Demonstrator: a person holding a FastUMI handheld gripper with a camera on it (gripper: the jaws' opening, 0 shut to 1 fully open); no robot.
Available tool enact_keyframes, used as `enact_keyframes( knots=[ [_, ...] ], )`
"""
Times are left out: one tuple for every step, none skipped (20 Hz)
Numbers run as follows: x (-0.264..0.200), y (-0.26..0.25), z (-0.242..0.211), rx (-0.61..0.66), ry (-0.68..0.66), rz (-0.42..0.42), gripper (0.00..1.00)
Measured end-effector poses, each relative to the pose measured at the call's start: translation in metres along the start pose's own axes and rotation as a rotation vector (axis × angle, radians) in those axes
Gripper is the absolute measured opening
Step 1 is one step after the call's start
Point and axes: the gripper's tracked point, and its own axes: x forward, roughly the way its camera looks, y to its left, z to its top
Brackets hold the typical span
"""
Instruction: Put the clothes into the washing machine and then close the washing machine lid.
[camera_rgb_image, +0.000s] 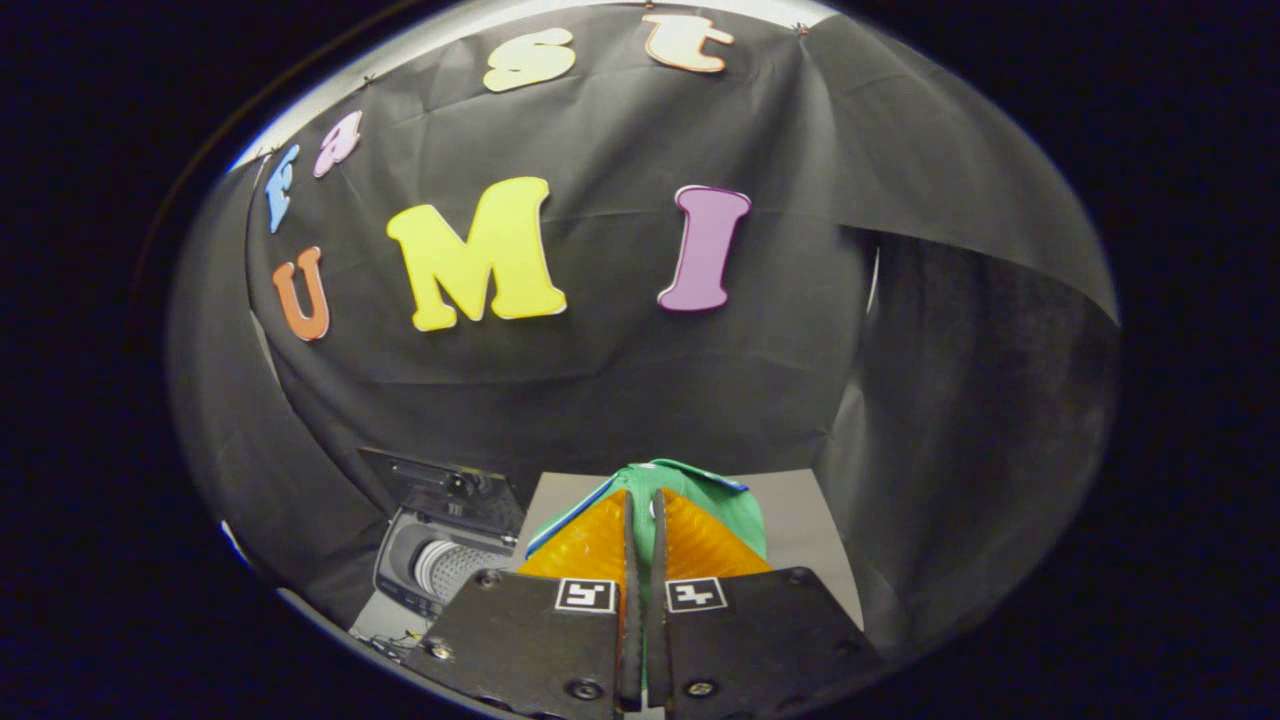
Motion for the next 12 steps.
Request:
enact_keyframes(
  knots=[
    [0.000,0.010,0.002,-0.007,-0.004,0.018,0.06],
    [-0.001,0.022,0.006,-0.014,-0.010,0.037,0.06],
    [0.000,0.033,0.010,-0.018,-0.014,0.057,0.05],
    [0.000,0.047,0.014,-0.022,-0.020,0.082,0.05],
    [0.000,0.061,0.018,-0.023,-0.026,0.111,0.05],
    [0.000,0.077,0.023,-0.027,-0.031,0.142,0.05],
    [0.001,0.093,0.026,-0.029,-0.039,0.175,0.06],
    [0.002,0.111,0.030,-0.030,-0.040,0.213,0.06],
    [0.001,0.129,0.033,-0.031,-0.043,0.252,0.05],
    [0.000,0.148,0.036,-0.036,-0.044,0.288,0.05],
    [-0.002,0.166,0.039,-0.043,-0.048,0.321,0.05],
    [-0.006,0.186,0.043,-0.048,-0.051,0.355,0.05]
  ],
)
